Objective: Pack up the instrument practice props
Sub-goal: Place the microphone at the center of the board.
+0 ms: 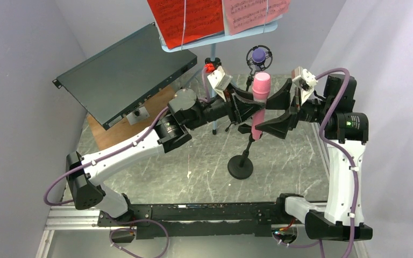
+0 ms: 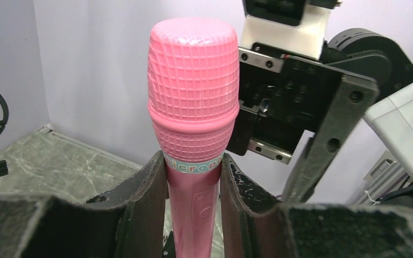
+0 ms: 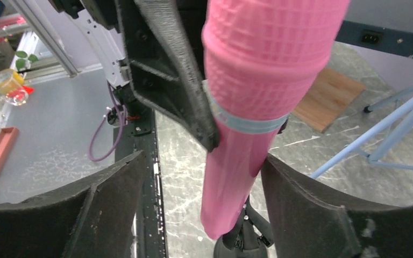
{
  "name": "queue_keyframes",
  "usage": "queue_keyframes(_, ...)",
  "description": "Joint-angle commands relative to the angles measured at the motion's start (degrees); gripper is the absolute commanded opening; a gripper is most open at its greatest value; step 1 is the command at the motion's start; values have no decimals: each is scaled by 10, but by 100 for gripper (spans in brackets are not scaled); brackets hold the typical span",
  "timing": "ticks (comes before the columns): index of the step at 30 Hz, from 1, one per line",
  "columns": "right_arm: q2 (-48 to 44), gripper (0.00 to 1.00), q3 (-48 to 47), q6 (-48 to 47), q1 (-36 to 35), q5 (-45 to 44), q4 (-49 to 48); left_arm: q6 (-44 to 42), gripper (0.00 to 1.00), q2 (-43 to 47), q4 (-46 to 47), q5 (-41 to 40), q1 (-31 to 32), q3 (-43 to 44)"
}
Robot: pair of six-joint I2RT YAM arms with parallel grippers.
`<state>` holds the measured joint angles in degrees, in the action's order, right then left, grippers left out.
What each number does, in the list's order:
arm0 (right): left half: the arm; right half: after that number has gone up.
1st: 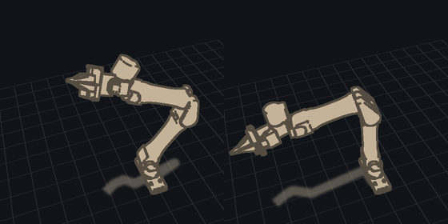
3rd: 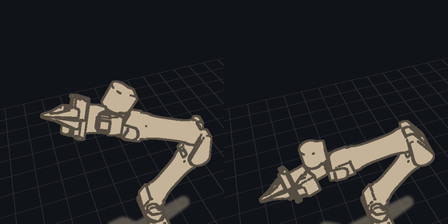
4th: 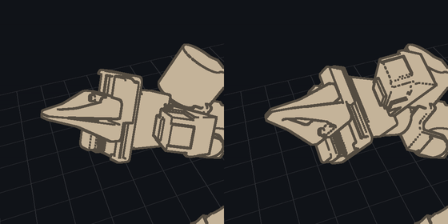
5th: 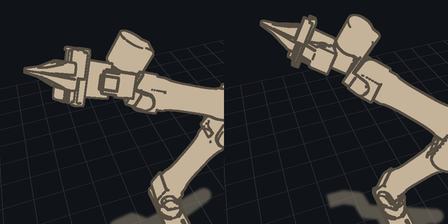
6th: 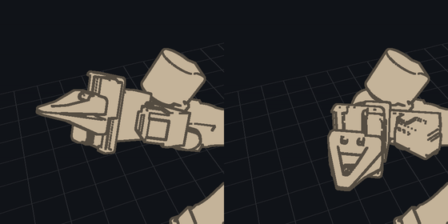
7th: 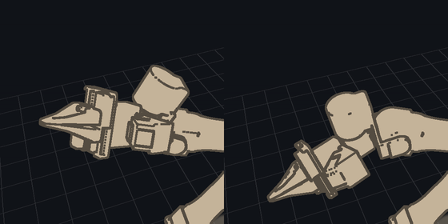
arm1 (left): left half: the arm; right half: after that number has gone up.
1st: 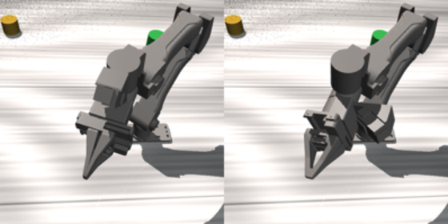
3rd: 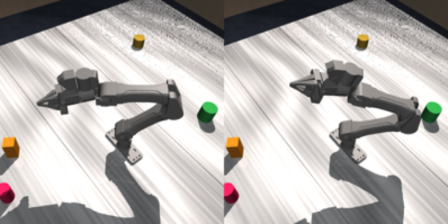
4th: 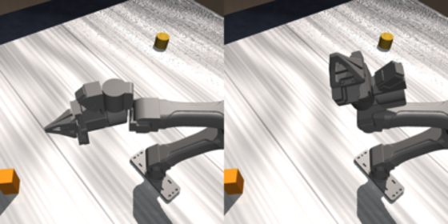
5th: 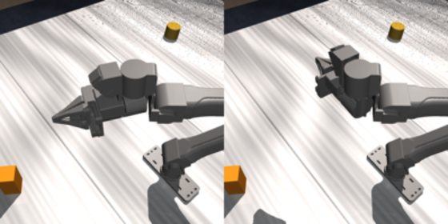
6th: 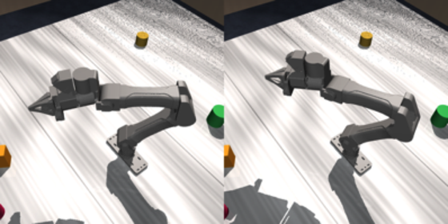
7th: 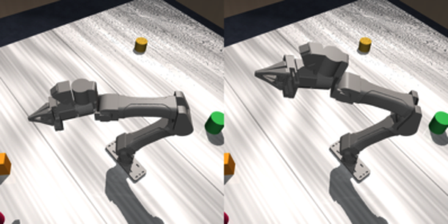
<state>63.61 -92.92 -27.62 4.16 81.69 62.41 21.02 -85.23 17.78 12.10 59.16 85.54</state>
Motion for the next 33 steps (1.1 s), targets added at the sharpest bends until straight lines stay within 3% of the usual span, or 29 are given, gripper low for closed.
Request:
queue_keyframes(1,-5,75,15,62,-6,22,-68,9,0,5,67,-37,17,33)
queue_keyframes(6,-5,60,29,92,-8,40,-100,15,0,7,82,-38,21,27)
queue_keyframes(12,-10,22,35,113,-7,70,-118,17,0,11,87,-37,22,22)
queue_keyframes(15,-16,9,42,126,-3,74,-130,13,0,15,88,-39,22,16)
queue_keyframes(17,-23,4,48,136,10,78,-142,7,18,21,82,-42,22,12)
queue_keyframes(20,-33,0,57,152,38,96,-163,-11,57,38,57,-47,22,1)
queue_keyframes(24,-42,0,72,207,73,123,-223,-46,87,74,5,-55,22,-23)
queue_keyframes(27,-42,0,75,235,89,123,-248,-70,98,103,-38,-70,22,-41)
queue_keyframes(31,-36,0,60,229,109,83,-234,-108,99,142,-97,-77,22,-65)
queue_keyframes(33,-26,0,26,167,119,17,-176,-125,100,163,-121,-70,22,-83)
